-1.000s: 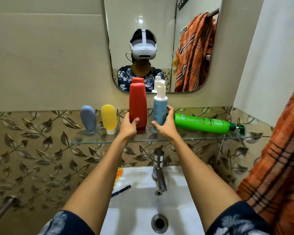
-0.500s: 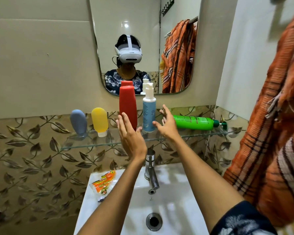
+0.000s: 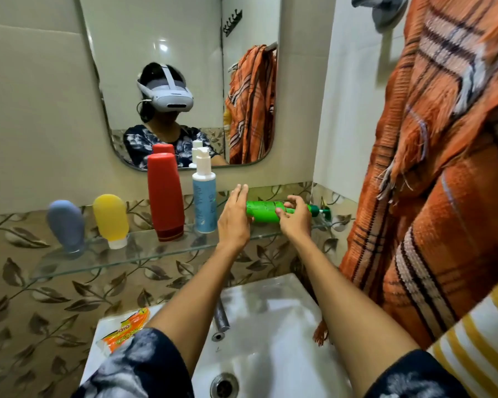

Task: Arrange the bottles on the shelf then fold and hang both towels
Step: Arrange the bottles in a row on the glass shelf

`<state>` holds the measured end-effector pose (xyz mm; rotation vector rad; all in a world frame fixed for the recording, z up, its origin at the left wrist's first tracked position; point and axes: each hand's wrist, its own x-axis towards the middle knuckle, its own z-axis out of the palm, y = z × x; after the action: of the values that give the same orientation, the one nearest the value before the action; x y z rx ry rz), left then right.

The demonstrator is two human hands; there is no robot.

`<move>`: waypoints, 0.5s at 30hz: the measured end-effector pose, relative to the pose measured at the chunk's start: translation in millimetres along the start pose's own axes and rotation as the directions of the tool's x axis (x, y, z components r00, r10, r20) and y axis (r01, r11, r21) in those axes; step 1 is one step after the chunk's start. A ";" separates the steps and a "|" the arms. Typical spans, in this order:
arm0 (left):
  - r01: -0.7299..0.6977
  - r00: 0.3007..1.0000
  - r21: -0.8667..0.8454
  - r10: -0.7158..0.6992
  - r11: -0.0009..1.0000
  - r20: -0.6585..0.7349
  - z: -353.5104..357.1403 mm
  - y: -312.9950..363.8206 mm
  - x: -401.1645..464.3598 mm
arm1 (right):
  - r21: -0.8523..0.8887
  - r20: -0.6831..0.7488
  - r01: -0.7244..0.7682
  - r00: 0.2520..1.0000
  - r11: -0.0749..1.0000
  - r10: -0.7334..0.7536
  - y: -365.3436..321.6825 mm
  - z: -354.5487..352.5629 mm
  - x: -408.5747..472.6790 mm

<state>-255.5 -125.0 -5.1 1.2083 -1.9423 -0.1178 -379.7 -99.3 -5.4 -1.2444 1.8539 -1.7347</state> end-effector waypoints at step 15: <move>-0.395 0.888 0.534 0.162 0.748 0.430 23.1 -8.3 51.4 | -0.176 -0.084 -0.070 0.995 0.982 0.056 17.7 -6.9 17.2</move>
<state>-275.6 -177.1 6.3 1.3299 -2.5880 0.5369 -401.2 -109.8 -14.7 -1.1816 2.1110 -1.6361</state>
